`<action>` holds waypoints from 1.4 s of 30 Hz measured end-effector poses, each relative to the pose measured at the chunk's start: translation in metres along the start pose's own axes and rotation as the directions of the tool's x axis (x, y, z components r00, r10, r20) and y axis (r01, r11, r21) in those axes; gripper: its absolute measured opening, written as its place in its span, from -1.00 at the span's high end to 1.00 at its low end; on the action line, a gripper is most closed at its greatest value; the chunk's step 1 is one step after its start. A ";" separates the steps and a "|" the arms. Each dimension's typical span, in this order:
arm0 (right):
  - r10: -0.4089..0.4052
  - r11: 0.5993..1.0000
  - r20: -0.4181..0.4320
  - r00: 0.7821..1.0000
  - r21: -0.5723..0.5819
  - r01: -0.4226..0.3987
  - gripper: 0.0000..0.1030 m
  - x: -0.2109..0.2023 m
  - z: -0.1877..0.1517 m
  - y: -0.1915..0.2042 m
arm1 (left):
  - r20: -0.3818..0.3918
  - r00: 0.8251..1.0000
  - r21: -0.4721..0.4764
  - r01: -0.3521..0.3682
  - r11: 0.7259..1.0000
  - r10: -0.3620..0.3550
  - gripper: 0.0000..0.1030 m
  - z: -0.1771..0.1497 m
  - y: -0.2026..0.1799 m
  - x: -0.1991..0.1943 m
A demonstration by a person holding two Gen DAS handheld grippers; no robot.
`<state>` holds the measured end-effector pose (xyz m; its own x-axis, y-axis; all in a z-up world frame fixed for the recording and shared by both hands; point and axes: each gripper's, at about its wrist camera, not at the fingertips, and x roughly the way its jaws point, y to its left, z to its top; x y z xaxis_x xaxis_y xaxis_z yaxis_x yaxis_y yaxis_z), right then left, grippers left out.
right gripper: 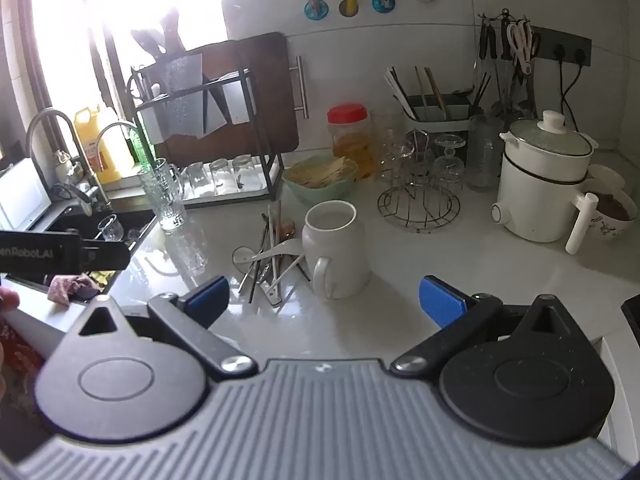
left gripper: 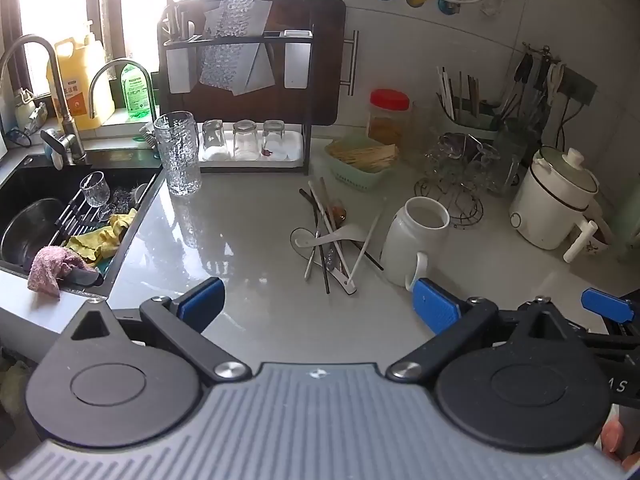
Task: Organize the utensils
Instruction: 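Move both tools toward the utensil pile and the white mug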
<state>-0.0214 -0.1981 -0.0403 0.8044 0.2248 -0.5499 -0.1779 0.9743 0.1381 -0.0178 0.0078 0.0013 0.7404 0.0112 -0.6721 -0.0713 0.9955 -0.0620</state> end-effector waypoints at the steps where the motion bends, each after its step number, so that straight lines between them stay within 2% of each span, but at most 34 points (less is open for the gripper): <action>1: 0.000 1.000 -0.002 1.000 -0.001 0.000 -1.00 0.001 0.000 0.001 | 0.000 1.000 0.000 -0.001 1.000 0.001 -0.98 -0.001 0.001 -0.001; 17: 0.009 1.000 0.008 1.000 0.011 -0.010 -1.00 -0.008 0.000 0.004 | 0.006 1.000 0.002 0.029 1.000 -0.029 -0.98 0.001 0.007 -0.013; 31: 0.030 0.999 0.021 0.999 0.023 -0.030 -1.00 -0.022 0.001 0.003 | -0.038 0.997 0.013 0.070 0.997 -0.069 -0.98 0.004 0.004 -0.013; 42: 0.030 0.998 0.047 0.998 0.054 -0.032 -1.00 -0.028 0.002 -0.001 | -0.012 0.997 0.031 0.070 0.997 -0.070 -0.98 0.009 0.000 -0.023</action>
<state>-0.0426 -0.2058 -0.0231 0.8246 0.2528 -0.5061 -0.1727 0.9644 0.2003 -0.0287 0.0082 0.0232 0.7356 -0.0596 -0.6748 0.0018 0.9963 -0.0861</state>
